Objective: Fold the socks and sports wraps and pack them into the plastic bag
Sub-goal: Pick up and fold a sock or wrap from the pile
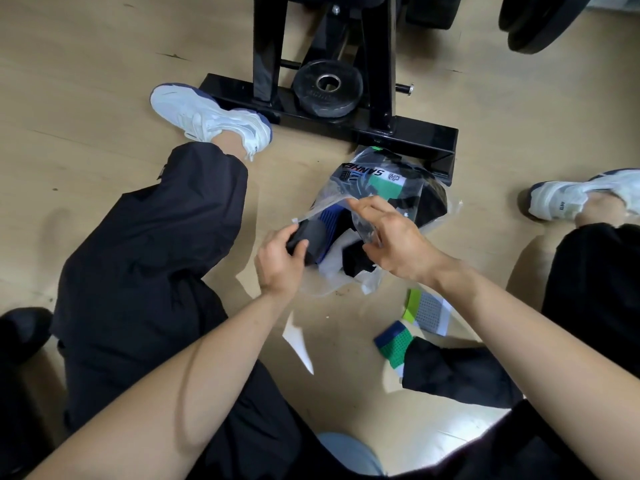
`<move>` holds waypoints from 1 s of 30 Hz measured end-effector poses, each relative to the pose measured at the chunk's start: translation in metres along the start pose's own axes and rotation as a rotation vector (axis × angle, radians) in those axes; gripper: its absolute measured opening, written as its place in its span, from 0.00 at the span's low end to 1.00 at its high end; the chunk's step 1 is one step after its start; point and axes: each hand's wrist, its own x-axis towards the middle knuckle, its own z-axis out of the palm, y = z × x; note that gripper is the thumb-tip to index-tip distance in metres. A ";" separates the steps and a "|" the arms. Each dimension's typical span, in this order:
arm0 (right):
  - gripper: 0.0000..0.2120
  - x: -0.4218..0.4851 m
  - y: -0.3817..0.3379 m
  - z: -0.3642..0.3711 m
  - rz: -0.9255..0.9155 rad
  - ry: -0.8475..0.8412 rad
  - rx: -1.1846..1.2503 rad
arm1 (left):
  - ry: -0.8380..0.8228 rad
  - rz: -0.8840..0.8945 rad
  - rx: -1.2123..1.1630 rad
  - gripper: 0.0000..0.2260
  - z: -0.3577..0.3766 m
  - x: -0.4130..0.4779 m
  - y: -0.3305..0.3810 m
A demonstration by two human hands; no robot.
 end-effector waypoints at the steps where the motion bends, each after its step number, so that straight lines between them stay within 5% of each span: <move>1: 0.39 -0.002 0.001 -0.001 0.010 -0.003 -0.007 | 0.005 -0.037 -0.011 0.17 -0.003 0.007 -0.006; 5: 0.39 -0.006 0.003 -0.003 0.048 -0.021 0.009 | 0.006 -0.010 -0.110 0.17 -0.001 0.001 -0.007; 11: 0.39 -0.005 0.009 -0.012 0.064 0.000 -0.015 | -0.057 0.375 -0.058 0.14 0.022 -0.033 0.022; 18: 0.39 -0.019 0.021 -0.016 0.109 0.024 -0.023 | -0.134 0.417 0.129 0.11 0.065 -0.020 0.015; 25: 0.40 -0.023 0.024 -0.014 0.145 0.007 0.011 | -0.119 0.550 0.124 0.24 0.060 -0.036 0.009; 30: 0.39 -0.026 0.021 -0.017 0.144 0.022 0.018 | 0.036 0.658 0.185 0.13 0.055 -0.026 0.019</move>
